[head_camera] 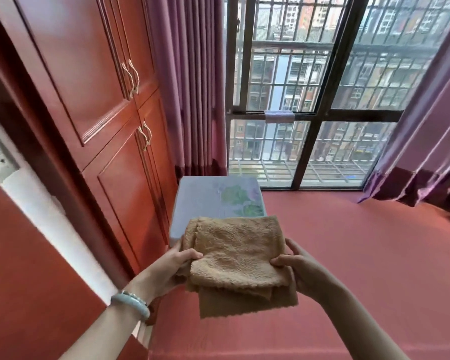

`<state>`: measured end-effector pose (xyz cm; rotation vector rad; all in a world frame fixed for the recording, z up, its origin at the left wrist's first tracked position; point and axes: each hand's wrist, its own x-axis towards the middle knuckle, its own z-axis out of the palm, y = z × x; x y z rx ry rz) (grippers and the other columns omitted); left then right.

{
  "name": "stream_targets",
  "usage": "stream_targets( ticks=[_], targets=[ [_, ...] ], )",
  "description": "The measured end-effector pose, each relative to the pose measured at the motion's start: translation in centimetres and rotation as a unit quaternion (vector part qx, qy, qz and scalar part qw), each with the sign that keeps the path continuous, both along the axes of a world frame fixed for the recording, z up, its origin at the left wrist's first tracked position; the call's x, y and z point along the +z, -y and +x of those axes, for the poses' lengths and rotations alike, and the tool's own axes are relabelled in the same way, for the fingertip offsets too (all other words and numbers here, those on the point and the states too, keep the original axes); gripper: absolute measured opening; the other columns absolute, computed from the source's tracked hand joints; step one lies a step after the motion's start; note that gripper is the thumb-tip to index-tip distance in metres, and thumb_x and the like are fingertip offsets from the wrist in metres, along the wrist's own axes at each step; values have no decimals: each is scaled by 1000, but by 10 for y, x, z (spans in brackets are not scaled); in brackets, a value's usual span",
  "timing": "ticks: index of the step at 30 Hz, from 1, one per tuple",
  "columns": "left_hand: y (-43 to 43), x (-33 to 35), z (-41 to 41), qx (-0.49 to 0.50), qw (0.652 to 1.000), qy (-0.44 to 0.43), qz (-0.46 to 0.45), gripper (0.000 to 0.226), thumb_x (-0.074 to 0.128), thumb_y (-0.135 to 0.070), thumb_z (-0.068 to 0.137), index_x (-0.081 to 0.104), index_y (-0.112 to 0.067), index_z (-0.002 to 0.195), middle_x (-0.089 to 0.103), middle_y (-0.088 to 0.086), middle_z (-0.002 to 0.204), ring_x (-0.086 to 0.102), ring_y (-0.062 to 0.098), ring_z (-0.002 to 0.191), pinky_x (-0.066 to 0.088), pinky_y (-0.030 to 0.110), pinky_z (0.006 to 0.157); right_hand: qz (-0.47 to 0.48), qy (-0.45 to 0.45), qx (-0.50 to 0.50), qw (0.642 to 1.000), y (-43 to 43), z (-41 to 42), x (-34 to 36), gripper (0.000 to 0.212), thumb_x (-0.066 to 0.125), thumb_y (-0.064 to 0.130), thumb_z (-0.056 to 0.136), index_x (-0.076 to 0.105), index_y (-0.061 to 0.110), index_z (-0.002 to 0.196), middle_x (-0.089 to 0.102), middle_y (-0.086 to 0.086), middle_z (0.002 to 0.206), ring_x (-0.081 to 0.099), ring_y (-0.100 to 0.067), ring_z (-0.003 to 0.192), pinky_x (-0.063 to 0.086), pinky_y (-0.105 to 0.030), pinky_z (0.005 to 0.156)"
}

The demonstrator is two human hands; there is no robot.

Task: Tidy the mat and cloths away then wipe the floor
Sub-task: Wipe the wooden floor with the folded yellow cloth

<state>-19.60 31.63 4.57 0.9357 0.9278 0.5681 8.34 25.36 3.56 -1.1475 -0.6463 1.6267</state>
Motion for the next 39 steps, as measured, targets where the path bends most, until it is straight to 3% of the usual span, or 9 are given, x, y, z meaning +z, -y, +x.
stream_targets(
  ticks=[5, 8, 13, 18, 23, 26, 31, 35, 39],
  targets=[
    [-72, -5, 36, 7, 1000, -28, 8, 57, 71, -19, 70, 54, -49, 115, 45, 7, 76, 38, 14, 51, 34, 23, 49, -31, 13, 11, 999, -78, 41, -2, 71, 66, -8, 55, 55, 18, 120, 70, -18, 98, 66, -32, 88, 57, -37, 72],
    [-109, -8, 48, 17, 999, -38, -2, 52, 63, -11, 78, 51, -40, 119, 41, -1, 55, 33, 9, 40, 27, 19, 42, -45, 13, 20, 999, -122, 55, -9, 75, 68, -6, 54, 52, 18, 124, 66, -21, 110, 65, -35, 94, 53, -43, 81],
    [-174, -10, 64, 24, 999, -37, -5, 46, 52, -2, 87, 46, -32, 122, 55, -8, 50, 44, 6, 37, 31, 16, 39, -44, 13, 33, 998, -194, 64, -18, 67, 66, -5, 56, 56, 15, 119, 62, -24, 114, 63, -37, 96, 42, -51, 97],
    [-259, -30, 67, 14, 999, -26, -22, 63, 58, -12, 63, 46, -29, 122, 64, -3, 60, 56, 9, 45, 43, 18, 42, -53, 13, 31, 998, -277, 71, -41, 68, 67, -5, 57, 58, 20, 120, 63, -24, 114, 63, -38, 98, 49, -46, 89],
    [-360, -58, 66, -11, 998, -48, -44, 62, 58, -11, 62, 45, -25, 120, 59, -6, 52, 53, 7, 42, 42, 21, 40, -55, 12, 16, 998, -367, 68, -62, 69, 67, -4, 58, 55, 18, 122, 62, -23, 112, 62, -35, 97, 52, -41, 84],
    [-411, -66, 64, -22, 997, -61, -41, 68, 59, -9, 66, 41, -28, 129, 65, -6, 63, 59, 9, 50, 45, 25, 45, -75, 11, 4, 997, -414, 67, -78, 72, 68, -4, 58, 53, 18, 124, 62, -23, 114, 63, -34, 97, 54, -41, 82],
    [-477, -95, 69, -41, 995, -76, -48, 72, 48, 10, 75, 33, -25, 135, 58, -10, 52, 50, 7, 36, 41, 21, 36, -102, 37, -31, 994, -471, 65, -108, 74, 64, -4, 57, 52, 21, 126, 61, -22, 114, 62, -34, 99, 56, -37, 76],
    [-516, -138, 72, -42, 991, -122, -48, 82, 51, 4, 62, 35, -25, 136, 62, 1, 87, 61, 13, 58, 49, 29, 45, -130, 69, -31, 989, -503, 64, -143, 72, 62, -4, 57, 52, 26, 122, 64, -20, 108, 62, -33, 97, 52, -45, 87],
    [-543, -190, 83, -24, 979, -200, 11, 74, 46, 18, 75, 35, -20, 138, 59, -6, 106, 59, 10, 94, 51, 21, 66, -145, 206, 33, 967, -535, 69, -191, 74, 62, -8, 72, 44, 29, 133, 63, -14, 94, 64, -25, 84, 54, -31, 62]
  ],
)
